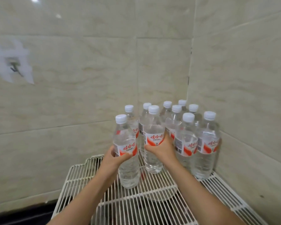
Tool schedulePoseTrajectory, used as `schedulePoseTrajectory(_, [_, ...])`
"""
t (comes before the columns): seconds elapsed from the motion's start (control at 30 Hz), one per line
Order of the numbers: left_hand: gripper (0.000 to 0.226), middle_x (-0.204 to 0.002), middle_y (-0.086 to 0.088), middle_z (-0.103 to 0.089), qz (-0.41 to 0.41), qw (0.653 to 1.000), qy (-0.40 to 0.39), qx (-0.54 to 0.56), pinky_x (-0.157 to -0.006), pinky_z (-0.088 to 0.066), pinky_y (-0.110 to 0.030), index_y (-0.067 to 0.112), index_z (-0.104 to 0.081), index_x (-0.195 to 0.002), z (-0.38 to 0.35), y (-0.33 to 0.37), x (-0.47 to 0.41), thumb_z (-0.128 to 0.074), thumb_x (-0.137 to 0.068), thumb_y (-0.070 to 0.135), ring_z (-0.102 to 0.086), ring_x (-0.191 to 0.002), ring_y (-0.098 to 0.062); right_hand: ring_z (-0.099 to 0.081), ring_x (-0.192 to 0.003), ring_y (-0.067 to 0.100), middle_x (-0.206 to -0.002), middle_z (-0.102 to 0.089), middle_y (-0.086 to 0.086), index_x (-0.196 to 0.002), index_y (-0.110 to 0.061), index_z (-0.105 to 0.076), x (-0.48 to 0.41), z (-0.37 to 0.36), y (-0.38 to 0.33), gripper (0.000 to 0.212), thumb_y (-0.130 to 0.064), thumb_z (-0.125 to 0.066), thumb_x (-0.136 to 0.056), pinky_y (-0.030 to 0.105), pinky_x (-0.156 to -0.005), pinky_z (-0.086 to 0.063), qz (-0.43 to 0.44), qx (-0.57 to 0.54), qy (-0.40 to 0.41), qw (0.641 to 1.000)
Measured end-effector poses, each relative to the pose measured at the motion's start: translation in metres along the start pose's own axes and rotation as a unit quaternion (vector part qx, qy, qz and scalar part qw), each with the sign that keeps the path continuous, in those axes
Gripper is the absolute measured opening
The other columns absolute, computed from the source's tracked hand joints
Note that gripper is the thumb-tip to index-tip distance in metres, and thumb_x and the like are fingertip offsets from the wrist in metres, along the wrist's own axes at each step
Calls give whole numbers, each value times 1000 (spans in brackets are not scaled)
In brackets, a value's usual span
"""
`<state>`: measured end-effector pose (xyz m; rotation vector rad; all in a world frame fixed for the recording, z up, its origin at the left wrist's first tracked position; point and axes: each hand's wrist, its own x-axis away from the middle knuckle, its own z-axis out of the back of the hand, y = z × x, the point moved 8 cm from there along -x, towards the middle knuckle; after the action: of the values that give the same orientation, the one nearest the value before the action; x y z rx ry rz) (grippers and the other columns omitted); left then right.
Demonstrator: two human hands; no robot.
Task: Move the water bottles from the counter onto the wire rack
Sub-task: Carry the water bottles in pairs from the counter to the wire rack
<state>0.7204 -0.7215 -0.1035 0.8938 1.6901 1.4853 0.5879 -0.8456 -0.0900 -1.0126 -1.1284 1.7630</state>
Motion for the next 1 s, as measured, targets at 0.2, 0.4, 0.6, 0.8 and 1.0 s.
schedulePoseTrajectory(0.2, [34,-106,-9,-65,9,1000,7,18,-72,-48,-29,14,-55,-106,1,-7,-21,-62,-76,0,-62,-98,-22,-56,-96,12,-113,-57,-3,-133,-22,-36,-17,-9,19,82,-11,-80,-63,29,-85,-47,-12,-33,-6,999])
schedulePoseTrajectory(0.4, [44,-111,-14,-64,8,1000,2,-4,-75,-51,-35,8,-53,-116,-4,-9,-42,-65,-74,2,-63,-99,-26,-52,-103,10,-115,-52,-9,-136,-22,-30,-18,-14,27,86,-16,-79,-65,28,-89,-45,-29,-37,-20,999])
schedulePoseTrajectory(0.6, [35,-101,-10,-65,-3,1000,-14,-21,-75,-50,-33,14,-55,-101,-16,-8,-45,-64,-74,-5,-63,-92,-23,-61,-108,18,-115,-64,-3,-121,-22,-49,-16,-22,53,73,-36,-78,-56,44,-93,-51,-81,34,-62,994])
schedulePoseTrajectory(0.8, [34,-100,-6,-66,-18,1000,-4,-5,-72,-50,-28,12,-55,-102,-27,-6,-36,-67,-72,-2,-64,-91,-18,-57,-112,22,-122,-59,1,-128,-15,-40,-4,-16,42,66,-16,-75,-71,35,-93,-47,-87,49,-46,994])
schedulePoseTrajectory(1.0, [45,-103,-7,-67,-36,999,23,-1,-69,-50,-25,9,-53,-114,-27,-10,-36,-69,-72,1,-66,-91,-17,-54,-117,24,-131,-53,6,-133,-13,-31,-5,-15,44,79,-22,-76,-70,38,-98,-46,-82,66,-49,993])
